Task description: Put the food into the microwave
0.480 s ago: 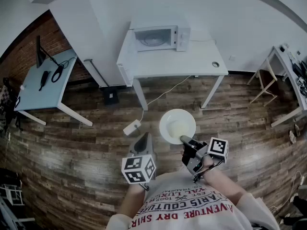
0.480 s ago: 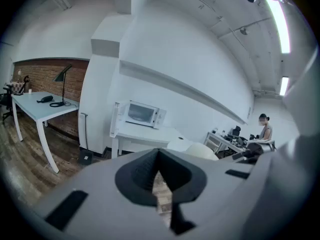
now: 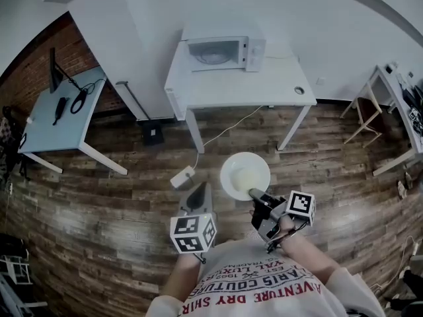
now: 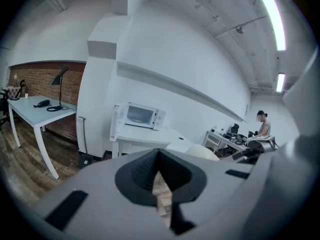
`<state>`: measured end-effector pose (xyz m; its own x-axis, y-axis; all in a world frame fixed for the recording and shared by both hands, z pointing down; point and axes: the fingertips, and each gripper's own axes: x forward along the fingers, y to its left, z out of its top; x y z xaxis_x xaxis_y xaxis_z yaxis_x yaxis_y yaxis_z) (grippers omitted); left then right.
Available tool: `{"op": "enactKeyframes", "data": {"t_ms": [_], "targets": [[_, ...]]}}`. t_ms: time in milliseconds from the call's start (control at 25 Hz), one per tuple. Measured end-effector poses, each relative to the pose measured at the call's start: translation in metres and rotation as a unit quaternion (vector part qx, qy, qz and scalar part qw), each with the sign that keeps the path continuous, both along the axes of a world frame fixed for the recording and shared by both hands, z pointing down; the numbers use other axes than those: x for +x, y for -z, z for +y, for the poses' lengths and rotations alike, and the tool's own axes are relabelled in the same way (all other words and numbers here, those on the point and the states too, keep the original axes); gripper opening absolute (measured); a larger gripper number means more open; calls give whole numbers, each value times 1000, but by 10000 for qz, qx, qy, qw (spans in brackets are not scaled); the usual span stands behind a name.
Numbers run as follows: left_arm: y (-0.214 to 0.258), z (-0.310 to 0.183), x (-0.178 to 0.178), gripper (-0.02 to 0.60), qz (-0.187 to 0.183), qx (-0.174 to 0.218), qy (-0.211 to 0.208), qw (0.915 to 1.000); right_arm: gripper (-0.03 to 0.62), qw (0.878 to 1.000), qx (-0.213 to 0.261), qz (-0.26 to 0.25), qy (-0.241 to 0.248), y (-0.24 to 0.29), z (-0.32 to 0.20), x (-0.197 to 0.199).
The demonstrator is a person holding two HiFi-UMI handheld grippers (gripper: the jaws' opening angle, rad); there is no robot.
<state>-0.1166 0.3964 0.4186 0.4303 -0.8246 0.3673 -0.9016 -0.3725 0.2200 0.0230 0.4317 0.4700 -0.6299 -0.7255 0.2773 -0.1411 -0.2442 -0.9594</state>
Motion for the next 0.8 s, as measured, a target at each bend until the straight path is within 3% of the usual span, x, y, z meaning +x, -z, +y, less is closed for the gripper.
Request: {"op": "enactKeyframes", "data": {"t_ms": [440, 640, 800], "targets": [[16, -20, -15, 3, 256, 645, -233, 9973, 20, 9999, 87, -71, -53, 3, -31, -20], [21, -57, -8, 2, 225, 869, -266, 9956, 21, 9998, 129, -165, 78, 1, -75, -17], [10, -106, 3, 3, 281, 796, -121, 9964, 21, 9994, 135, -246, 225, -5, -132, -3]]}}
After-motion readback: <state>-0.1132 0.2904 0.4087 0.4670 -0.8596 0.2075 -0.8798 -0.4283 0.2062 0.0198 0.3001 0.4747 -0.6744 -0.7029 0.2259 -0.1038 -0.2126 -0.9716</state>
